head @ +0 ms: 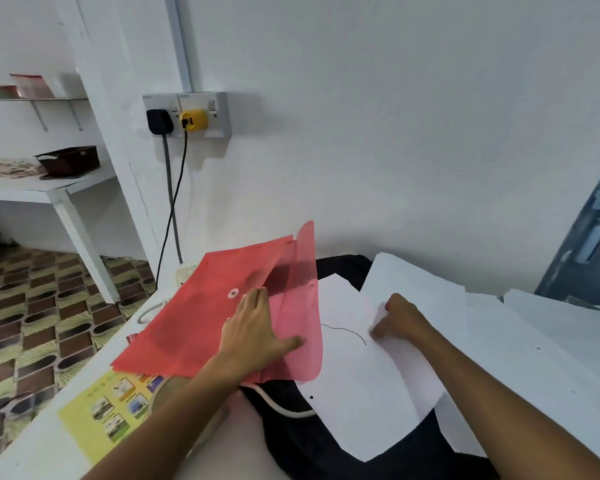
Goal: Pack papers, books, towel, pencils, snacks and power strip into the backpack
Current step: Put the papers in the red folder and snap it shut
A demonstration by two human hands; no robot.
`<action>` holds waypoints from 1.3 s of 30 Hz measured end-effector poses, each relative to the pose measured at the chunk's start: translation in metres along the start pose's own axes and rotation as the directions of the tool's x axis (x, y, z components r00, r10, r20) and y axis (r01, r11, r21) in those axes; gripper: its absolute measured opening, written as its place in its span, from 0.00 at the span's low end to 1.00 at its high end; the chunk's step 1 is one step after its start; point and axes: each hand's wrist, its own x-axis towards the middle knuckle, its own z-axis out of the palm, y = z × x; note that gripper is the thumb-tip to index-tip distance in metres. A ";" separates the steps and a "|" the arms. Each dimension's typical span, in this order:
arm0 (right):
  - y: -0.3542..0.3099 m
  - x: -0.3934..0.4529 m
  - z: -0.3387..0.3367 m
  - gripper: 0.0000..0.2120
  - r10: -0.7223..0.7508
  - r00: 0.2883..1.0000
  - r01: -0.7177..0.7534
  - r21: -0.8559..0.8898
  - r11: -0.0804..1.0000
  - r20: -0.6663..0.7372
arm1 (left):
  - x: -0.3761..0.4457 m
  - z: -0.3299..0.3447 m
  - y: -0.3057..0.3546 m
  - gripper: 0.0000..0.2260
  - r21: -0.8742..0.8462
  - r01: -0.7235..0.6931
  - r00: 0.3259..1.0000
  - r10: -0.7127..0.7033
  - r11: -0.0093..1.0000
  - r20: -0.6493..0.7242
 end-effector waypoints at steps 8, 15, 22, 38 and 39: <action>-0.014 0.006 -0.059 0.12 -0.050 0.963 0.175 0.477 0.861 -0.263 | 0.004 0.006 -0.001 0.49 0.066 0.010 1.000 -0.009 0.998 -0.013; -0.032 -0.037 -0.109 0.11 -0.029 0.864 0.484 0.815 0.319 -0.502 | 0.015 0.020 0.018 0.50 0.139 0.019 1.000 -0.022 0.990 0.020; -0.022 -0.038 -0.113 0.11 -0.291 0.940 0.237 0.956 0.174 -0.180 | 0.018 0.027 0.025 0.51 0.140 0.017 1.000 -0.020 0.990 0.019; -0.024 -0.028 -0.118 0.08 -0.344 0.938 0.343 0.033 0.939 0.045 | 0.013 0.022 0.023 0.54 0.191 0.011 0.999 -0.020 0.982 0.045; -0.027 -0.028 -0.118 0.08 -0.322 0.946 0.322 0.026 0.947 0.039 | 0.013 0.022 0.024 0.54 0.203 0.005 0.998 -0.016 0.979 0.053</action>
